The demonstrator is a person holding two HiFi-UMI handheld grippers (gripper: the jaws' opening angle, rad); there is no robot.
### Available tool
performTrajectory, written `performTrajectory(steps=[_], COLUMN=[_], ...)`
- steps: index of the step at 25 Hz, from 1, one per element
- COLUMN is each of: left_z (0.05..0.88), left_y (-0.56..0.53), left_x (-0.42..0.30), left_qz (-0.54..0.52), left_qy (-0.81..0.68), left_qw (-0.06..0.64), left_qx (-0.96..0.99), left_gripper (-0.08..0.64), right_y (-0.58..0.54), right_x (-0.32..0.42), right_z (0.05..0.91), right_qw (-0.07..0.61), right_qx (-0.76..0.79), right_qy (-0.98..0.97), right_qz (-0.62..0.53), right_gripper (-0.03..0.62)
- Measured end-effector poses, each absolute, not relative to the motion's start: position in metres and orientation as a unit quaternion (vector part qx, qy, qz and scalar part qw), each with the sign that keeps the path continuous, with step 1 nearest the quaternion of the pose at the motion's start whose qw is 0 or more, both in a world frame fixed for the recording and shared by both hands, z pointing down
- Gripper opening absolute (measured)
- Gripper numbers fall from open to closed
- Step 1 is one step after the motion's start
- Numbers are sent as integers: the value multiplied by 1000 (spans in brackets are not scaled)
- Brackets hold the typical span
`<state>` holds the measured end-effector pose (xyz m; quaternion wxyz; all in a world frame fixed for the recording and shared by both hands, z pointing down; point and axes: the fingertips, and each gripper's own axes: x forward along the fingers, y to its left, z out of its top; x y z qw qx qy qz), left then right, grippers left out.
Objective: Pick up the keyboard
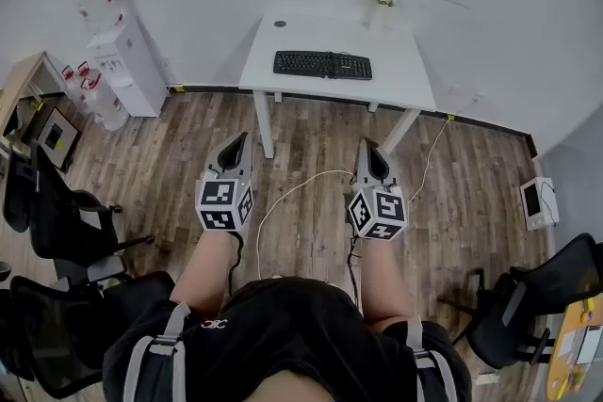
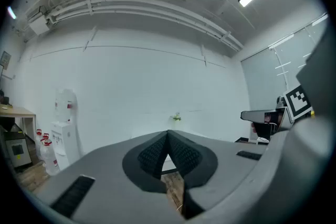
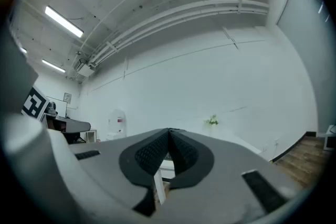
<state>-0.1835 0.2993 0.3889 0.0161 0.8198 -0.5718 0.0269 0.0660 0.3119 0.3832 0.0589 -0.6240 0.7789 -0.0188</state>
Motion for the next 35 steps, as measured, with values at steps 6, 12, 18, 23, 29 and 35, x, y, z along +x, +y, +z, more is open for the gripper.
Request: performTrajectory(steps=[6,12,18,23,29,35], left_z=[393,390,391,396,404,409], left_y=[300,298,292,284,268,236], left_x=[-186,-193,-210,-226,-231,-225], left_qz=[38,37,30,26,22,23], left_qy=[-567,-561,-555,-554,-551,-549], left_qw=[15,9,11,17,26,24], left_qx=[822,827,831,832,834,835], left_gripper=[11,11,11,11,11,11], right_y=[313,311,309,306,289,256], right_x=[59,47,34,20,22,35], right_z=[384,379,378,384,385,386], right_qw=[57,69,78,72,71,72], right_qx=[-621,-619,-629,-632,-640,-642], right_qy=[781,782,773,771,765,763], right_qz=[-19,-22,-17,-18,-16,-11], right_gripper=[2,2,2,2,2,2])
